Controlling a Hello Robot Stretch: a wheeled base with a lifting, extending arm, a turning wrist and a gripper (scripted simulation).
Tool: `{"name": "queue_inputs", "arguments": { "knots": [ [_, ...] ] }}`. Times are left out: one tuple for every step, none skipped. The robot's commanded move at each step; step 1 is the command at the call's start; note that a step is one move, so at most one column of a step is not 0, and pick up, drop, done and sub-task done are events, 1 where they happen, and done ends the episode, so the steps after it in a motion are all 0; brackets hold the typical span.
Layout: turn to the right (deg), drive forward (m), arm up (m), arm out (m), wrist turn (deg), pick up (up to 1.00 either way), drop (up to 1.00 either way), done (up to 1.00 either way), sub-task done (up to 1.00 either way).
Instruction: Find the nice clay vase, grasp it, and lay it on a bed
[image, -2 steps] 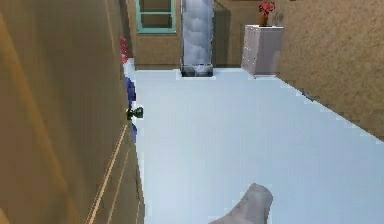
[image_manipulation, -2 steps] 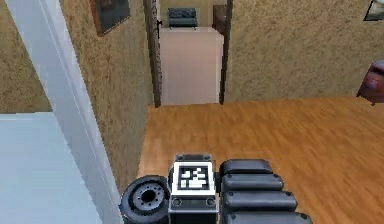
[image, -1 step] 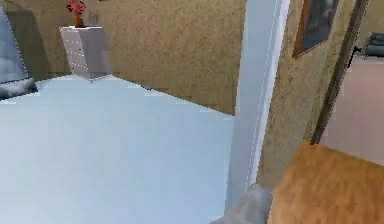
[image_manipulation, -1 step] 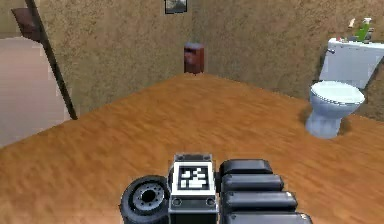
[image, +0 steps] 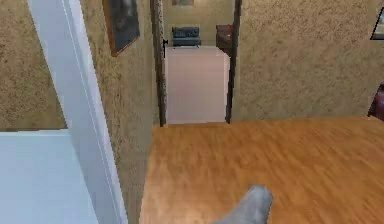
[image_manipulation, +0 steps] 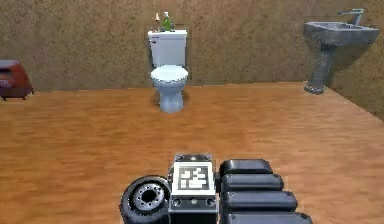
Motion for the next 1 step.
{"name": "queue_inputs", "arguments": {
  "knots": [
    [33.0, 0.0, 0.0, 0.0, 0.0, 0.0, 0.0, 0.0, 0.0]
  ]
}}
